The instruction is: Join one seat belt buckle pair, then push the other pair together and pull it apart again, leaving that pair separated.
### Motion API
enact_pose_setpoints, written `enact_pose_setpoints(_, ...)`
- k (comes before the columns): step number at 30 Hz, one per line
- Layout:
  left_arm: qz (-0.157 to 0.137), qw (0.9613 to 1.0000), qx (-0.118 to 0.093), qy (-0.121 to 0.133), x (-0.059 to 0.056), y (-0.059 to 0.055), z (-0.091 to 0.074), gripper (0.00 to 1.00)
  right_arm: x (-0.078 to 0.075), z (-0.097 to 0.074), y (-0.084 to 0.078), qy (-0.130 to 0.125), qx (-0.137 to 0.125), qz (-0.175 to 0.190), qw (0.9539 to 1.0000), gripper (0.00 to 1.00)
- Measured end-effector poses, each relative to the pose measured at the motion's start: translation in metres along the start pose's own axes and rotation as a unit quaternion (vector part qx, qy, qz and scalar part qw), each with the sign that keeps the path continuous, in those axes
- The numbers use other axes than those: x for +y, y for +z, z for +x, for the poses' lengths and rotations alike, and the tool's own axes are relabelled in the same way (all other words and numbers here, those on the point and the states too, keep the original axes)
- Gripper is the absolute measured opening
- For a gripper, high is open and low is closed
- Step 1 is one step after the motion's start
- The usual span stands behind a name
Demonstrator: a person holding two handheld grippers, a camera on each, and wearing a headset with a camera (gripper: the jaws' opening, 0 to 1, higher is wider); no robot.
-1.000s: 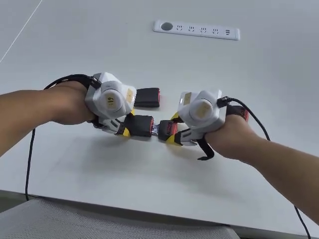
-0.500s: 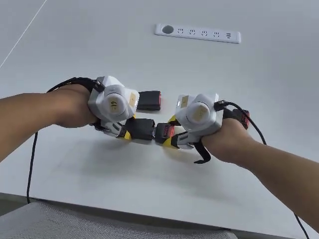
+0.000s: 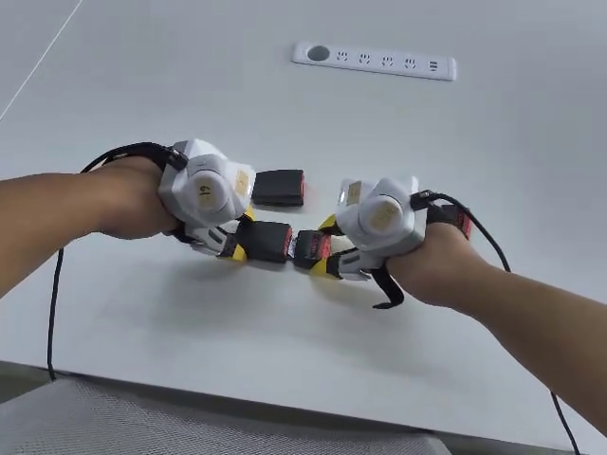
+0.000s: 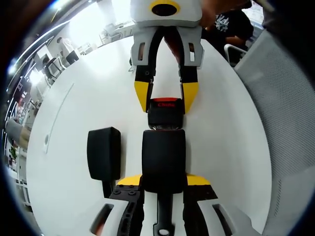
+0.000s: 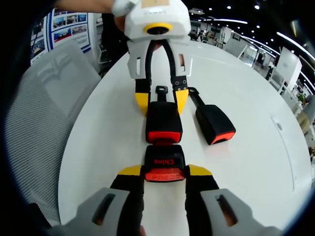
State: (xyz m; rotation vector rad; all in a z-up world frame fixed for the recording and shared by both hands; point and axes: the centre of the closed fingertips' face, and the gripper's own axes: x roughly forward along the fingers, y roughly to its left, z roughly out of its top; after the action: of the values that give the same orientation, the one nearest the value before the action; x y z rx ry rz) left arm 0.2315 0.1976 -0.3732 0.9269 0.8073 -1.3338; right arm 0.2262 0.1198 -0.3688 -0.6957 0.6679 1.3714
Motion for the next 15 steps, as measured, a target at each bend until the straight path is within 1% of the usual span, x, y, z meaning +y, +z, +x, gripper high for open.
enact_pose_setpoints(2, 0.005, 0.9999, 0.009, 0.002, -0.0006, 0.0008, 0.0001, 0.30, 0.0006, -0.0001, 0.0001, 0.003, 0.004, -0.001, 1.0000, 0.30)
enact_pose_setpoints(3, 0.004, 0.9999, 0.009, 0.003, -0.0001, 0.0004, -0.0001, 0.30, 0.0006, -0.0003, 0.0002, 0.004, 0.005, -0.001, 1.0000, 0.30)
enact_pose_setpoints(12, -0.005, 1.0000, 0.006, 0.005, 0.0002, -0.0001, -0.0013, 0.30, 0.0011, -0.0013, -0.0007, 0.004, 0.009, 0.002, 0.9999, 0.31)
enact_pose_setpoints(15, -0.015, 0.9999, 0.005, 0.004, 0.0005, -0.0001, -0.0011, 0.30, 0.0008, -0.0008, -0.0005, -0.001, 0.013, 0.007, 0.9999, 0.31)
